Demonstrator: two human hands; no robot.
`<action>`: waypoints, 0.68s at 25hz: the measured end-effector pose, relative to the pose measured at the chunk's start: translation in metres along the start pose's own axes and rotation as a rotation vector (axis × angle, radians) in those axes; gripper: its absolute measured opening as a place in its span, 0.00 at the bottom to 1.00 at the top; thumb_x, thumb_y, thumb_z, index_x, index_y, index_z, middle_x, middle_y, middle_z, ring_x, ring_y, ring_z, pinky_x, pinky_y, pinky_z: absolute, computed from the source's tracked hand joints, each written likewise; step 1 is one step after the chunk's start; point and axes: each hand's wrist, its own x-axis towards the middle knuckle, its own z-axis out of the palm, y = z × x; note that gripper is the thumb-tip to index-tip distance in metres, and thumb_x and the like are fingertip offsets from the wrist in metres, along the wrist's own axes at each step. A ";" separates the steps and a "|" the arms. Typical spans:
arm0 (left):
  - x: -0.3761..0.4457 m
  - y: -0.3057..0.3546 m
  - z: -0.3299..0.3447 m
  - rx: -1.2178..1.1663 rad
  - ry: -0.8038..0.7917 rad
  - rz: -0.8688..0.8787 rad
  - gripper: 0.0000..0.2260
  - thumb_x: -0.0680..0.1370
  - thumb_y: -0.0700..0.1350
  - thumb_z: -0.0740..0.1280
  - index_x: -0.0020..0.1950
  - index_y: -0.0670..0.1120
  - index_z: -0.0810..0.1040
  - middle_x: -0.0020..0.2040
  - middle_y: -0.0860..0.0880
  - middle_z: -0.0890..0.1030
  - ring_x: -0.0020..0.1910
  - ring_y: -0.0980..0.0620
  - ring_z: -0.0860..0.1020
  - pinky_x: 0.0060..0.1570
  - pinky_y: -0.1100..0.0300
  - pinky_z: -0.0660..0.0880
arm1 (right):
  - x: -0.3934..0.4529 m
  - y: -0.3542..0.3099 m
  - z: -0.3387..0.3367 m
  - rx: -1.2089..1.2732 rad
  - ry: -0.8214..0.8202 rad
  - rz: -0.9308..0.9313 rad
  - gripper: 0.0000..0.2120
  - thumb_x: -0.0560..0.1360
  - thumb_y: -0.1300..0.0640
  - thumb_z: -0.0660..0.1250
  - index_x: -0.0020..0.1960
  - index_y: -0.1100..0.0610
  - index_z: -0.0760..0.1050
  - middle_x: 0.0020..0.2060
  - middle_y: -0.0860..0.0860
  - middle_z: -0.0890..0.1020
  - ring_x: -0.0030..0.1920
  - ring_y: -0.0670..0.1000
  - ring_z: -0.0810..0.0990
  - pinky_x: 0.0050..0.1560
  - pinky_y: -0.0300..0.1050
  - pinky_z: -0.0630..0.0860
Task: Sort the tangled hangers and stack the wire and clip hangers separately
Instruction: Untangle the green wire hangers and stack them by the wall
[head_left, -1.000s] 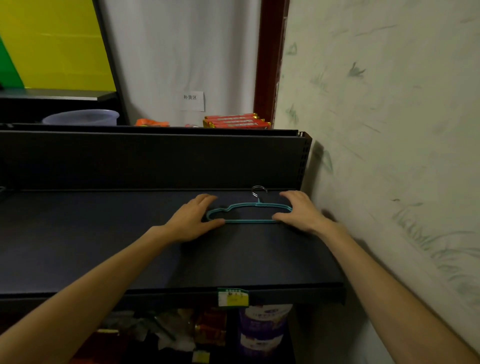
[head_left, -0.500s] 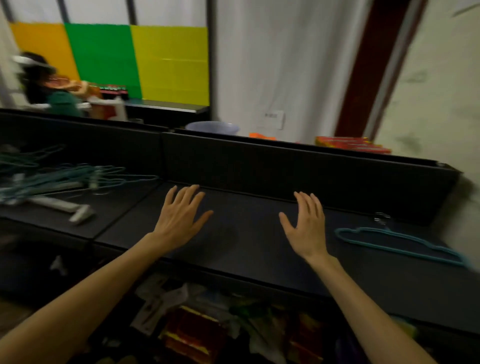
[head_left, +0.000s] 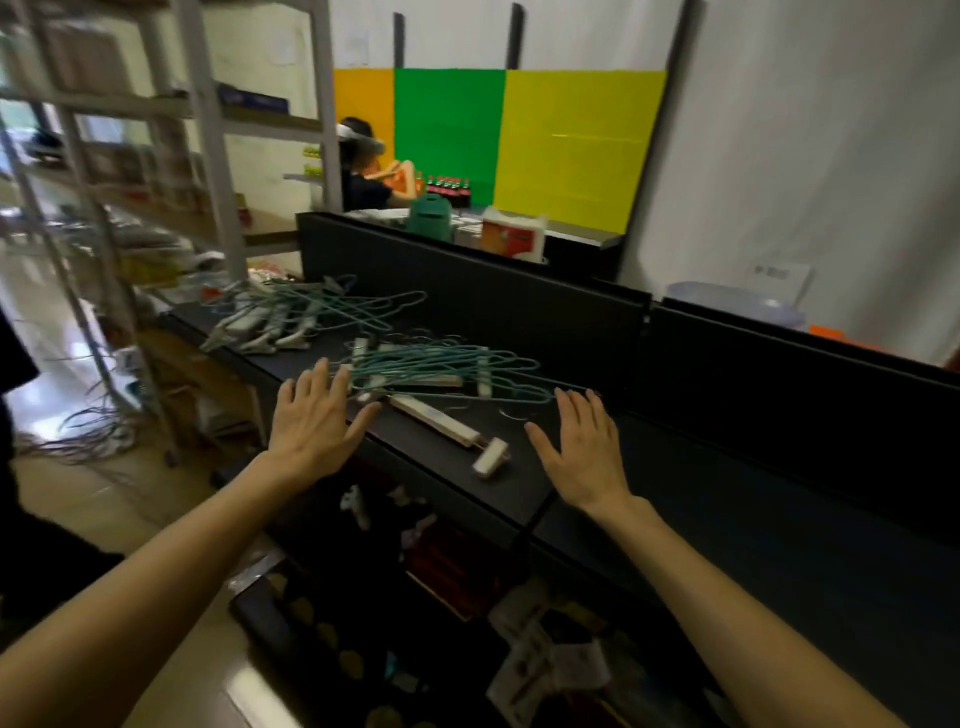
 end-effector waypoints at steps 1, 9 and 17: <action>0.009 -0.016 0.005 -0.011 -0.013 -0.010 0.36 0.80 0.69 0.49 0.78 0.46 0.62 0.79 0.40 0.60 0.76 0.39 0.62 0.73 0.43 0.59 | 0.016 -0.017 0.011 0.010 -0.007 -0.021 0.35 0.81 0.35 0.53 0.81 0.55 0.56 0.79 0.54 0.61 0.81 0.55 0.50 0.79 0.54 0.51; 0.156 -0.127 0.034 0.039 0.092 0.076 0.28 0.82 0.62 0.56 0.74 0.44 0.68 0.73 0.41 0.69 0.69 0.38 0.71 0.65 0.44 0.67 | 0.187 -0.139 0.105 0.089 -0.079 -0.147 0.36 0.79 0.37 0.63 0.79 0.55 0.59 0.75 0.54 0.67 0.76 0.56 0.62 0.76 0.55 0.62; 0.336 -0.249 0.064 0.013 0.026 0.093 0.22 0.79 0.52 0.64 0.71 0.47 0.69 0.68 0.44 0.72 0.63 0.40 0.75 0.58 0.45 0.73 | 0.362 -0.257 0.191 0.034 -0.445 -0.119 0.46 0.70 0.27 0.66 0.78 0.53 0.60 0.71 0.54 0.73 0.69 0.59 0.73 0.68 0.61 0.71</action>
